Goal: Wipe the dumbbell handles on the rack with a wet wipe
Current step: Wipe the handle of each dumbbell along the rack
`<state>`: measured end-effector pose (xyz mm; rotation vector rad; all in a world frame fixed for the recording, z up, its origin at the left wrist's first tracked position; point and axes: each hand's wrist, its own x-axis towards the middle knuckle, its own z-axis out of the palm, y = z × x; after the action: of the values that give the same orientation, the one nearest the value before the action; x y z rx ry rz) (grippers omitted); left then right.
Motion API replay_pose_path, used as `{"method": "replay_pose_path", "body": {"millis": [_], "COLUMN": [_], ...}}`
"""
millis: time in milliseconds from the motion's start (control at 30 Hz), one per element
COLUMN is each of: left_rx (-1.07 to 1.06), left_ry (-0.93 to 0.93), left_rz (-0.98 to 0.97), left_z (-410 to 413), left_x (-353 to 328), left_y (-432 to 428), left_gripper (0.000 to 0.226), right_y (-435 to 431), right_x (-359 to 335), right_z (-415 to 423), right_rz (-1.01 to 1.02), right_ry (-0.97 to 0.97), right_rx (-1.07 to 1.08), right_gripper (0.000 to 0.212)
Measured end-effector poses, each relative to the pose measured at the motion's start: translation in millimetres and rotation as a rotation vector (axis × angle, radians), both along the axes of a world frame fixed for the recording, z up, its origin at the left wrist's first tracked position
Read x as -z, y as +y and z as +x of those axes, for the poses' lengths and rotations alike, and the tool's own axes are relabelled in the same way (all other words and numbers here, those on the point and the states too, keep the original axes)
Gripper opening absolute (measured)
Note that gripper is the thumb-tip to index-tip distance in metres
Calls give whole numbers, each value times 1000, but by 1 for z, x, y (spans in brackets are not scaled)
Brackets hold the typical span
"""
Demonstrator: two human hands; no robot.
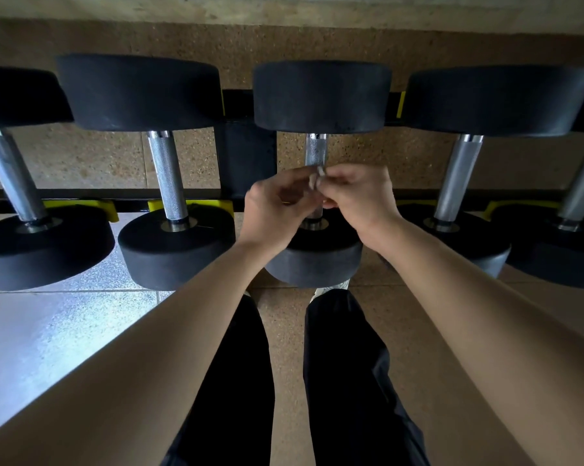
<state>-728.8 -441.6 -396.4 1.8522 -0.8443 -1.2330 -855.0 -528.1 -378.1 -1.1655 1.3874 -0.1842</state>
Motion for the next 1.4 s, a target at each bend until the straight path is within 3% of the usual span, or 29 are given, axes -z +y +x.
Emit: {"method": "replay_pose_path", "body": {"millis": [133,267,400,567,700,833,967,1067,1167,1333,1400], "left_rx": [-57,-233,-317,-110,46,254,45,-58,-170,-300,-311], "left_ry": [-169,-217,-172,-239,-261,-147,229,352,407,380,372], "left_rz": [-4,98,95,157,258,321,214,222,244,274,257], "left_z": [15,15,3,5,5,13,10,3,0,2,5], "left_x": [0,12,14,17,19,16,-4,-11,-12,-9,-6], "left_y": [-14,-36,-46,-25,-6,5,8,8,3,-11,-17], "left_gripper": [15,16,11,15,17,10,11,11,6,8,10], "right_y": [-6,1,18,31,29,26,22,20,15,0,-7], "right_x": [-4,14,25,23,20,15,3,-4,-3,1,3], "right_z": [7,-3,-10,-18,-22,-25,-27,-26,-29,-27,-26], "right_rz": [186,-33,-20,-108,-112,-164,-15,-11,-28,-30,-74], "right_ry": [-140,45,135,207,209,178,-14,-69,-91,-72,-39], "right_rx": [184,157,16,-163,-133,-149,-214,-201,-161,-96,-119], "right_gripper": [12,16,30,32,24,32,48,30,10,3,11]}}
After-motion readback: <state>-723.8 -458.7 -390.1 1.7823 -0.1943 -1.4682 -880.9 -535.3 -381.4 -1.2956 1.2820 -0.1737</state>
